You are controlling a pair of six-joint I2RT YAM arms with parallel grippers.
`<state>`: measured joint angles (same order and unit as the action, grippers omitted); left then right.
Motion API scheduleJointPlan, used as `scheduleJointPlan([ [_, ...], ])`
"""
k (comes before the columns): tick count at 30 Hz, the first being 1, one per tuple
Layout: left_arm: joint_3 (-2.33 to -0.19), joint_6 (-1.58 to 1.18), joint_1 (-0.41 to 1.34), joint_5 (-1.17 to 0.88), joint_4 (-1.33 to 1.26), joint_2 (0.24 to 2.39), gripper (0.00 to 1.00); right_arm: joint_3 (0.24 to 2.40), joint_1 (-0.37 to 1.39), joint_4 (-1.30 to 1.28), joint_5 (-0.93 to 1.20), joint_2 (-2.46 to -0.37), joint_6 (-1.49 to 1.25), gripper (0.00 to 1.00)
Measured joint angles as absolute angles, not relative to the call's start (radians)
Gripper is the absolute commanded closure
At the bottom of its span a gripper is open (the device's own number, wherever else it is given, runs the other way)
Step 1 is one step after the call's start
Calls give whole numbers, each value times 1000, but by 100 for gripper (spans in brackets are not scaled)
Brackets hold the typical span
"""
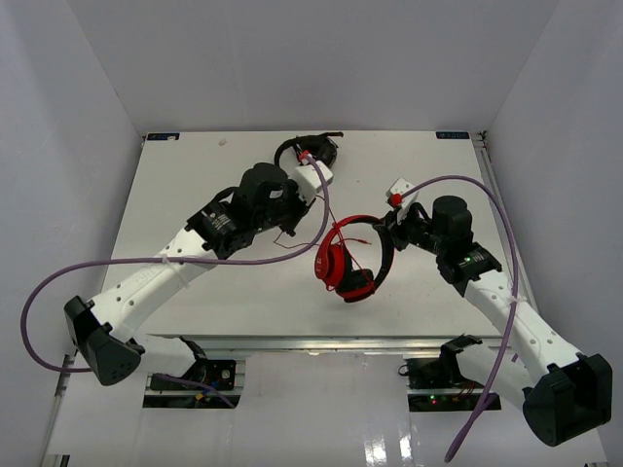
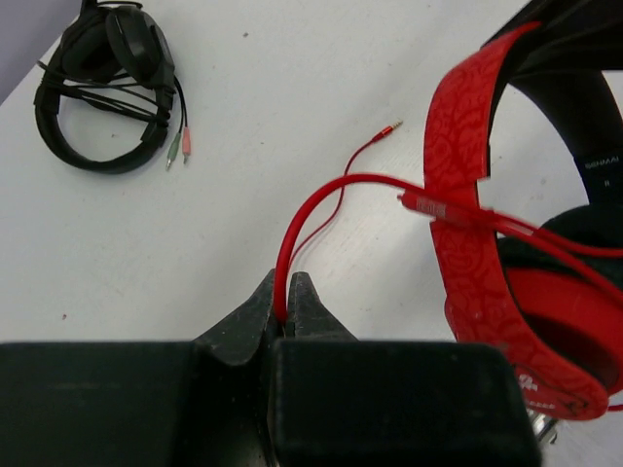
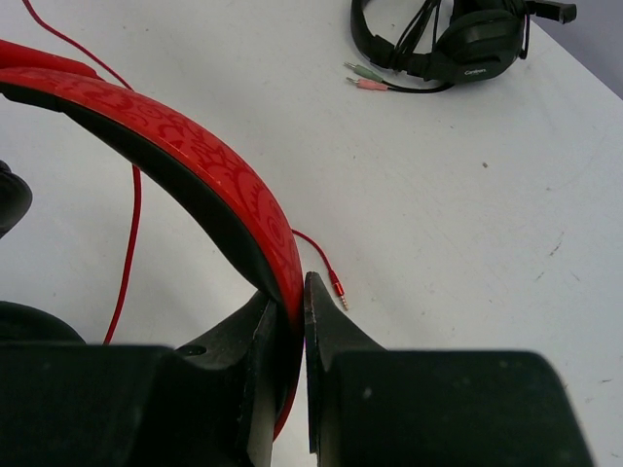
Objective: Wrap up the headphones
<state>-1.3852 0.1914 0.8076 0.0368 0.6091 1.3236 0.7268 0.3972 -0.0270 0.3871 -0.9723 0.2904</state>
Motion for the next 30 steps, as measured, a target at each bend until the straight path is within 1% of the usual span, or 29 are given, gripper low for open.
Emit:
scheduleJointPlan([
  [6, -1253, 170, 783, -30, 534, 1209, 100, 766, 355, -34, 447, -988, 221, 92],
  [11, -1187, 152, 764, -69, 464, 1172, 100, 777, 325, -35, 475, -1008, 176, 92],
  [25, -984, 79, 739, -176, 292, 1169, 100, 818, 271, -36, 552, -1041, 56, 92],
  [30, -949, 47, 736, -220, 217, 1203, 100, 844, 247, -32, 609, -1061, -15, 92],
])
